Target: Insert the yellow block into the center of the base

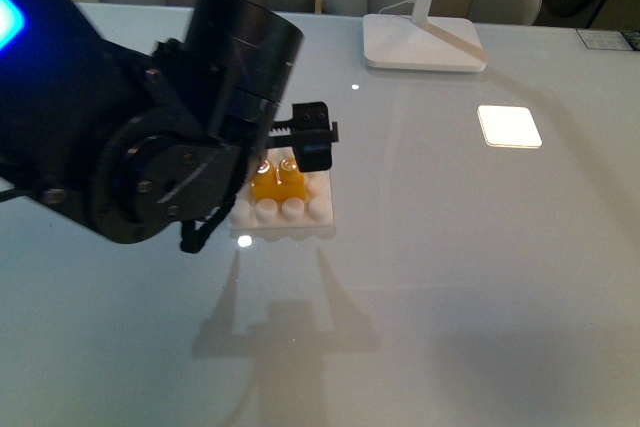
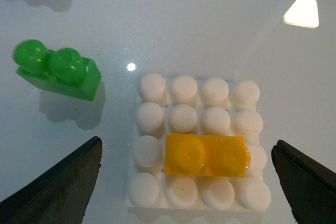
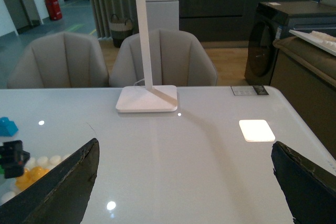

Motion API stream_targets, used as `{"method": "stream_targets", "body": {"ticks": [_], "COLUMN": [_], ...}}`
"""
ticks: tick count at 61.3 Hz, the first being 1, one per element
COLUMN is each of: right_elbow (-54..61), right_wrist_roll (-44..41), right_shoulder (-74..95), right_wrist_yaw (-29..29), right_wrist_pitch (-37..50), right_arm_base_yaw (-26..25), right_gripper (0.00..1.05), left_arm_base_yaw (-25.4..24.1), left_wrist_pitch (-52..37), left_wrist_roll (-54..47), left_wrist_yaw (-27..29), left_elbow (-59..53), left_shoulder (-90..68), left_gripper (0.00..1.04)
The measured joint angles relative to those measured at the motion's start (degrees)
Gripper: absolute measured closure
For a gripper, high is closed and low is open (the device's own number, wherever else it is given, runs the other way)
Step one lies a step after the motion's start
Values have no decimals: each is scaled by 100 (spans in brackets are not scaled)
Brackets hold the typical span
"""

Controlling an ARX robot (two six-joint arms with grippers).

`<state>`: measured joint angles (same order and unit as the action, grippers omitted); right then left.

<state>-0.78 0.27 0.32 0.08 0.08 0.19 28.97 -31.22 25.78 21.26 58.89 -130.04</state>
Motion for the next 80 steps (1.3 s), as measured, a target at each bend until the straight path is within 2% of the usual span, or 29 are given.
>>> {"method": "stream_targets", "body": {"ticks": [11, 24, 28, 29, 34, 38, 41, 43, 51, 57, 60, 70, 74, 80], "right_elbow": [0, 0, 0, 0, 0, 0, 0, 0, 0, 0, 0, 0, 0, 0], "right_wrist_roll": [0, -2, 0, 0, 0, 0, 0, 0, 0, 0, 0, 0, 0, 0], "right_shoulder": [0, 0, 0, 0, -7, 0, -4, -9, -11, -9, -9, -9, -9, -9], "right_wrist_yaw": [0, 0, 2, 4, -2, 2, 0, 4, 0, 0, 0, 4, 4, 2], "right_wrist_pitch": [0, 0, 0, 0, 2, 0, 0, 0, -4, -7, -7, -7, -7, -7], "right_arm_base_yaw": [0, 0, 0, 0, 0, 0, 0, 0, 0, 0, 0, 0, 0, 0], "right_gripper": [9, 9, 9, 9, 9, 9, 9, 9, 9, 9, 9, 9, 9, 9], "left_arm_base_yaw": [-531, -1176, -1300, -1362, -1578, -1799, -2100, -2251, -2769, -2865, -2870, -2872, -2872, -2872], "left_wrist_pitch": [-975, -1248, -1386, -1757, -2907, -3661, -4242, -4391, -3897, -3333, -2903, -1716, -800, -264], "left_wrist_roll": [-251, -654, -844, -992, -1375, -1792, -2068, -2162, -2402, -2457, -2470, -2505, -2511, -2514], "left_wrist_yaw": [-557, -1071, -1051, -960, -1008, -1187, -1541, -1637, -2065, -2092, -2111, -2124, -2120, -2122], "left_elbow": [-1648, -3169, -3475, -3635, -4146, -4586, -5029, -5294, -5794, -5827, -5829, -5829, -5821, -5821], "left_shoulder": [1512, 2968, 3180, 3182, 3143, 3311, 3783, 4205, 5764, 6393, 6878, 8181, 8937, 9532], "left_gripper": [7, 7, 9, 14, 25, 37, 46, 51, 75, 91, 103, 102, 102, 102]}}
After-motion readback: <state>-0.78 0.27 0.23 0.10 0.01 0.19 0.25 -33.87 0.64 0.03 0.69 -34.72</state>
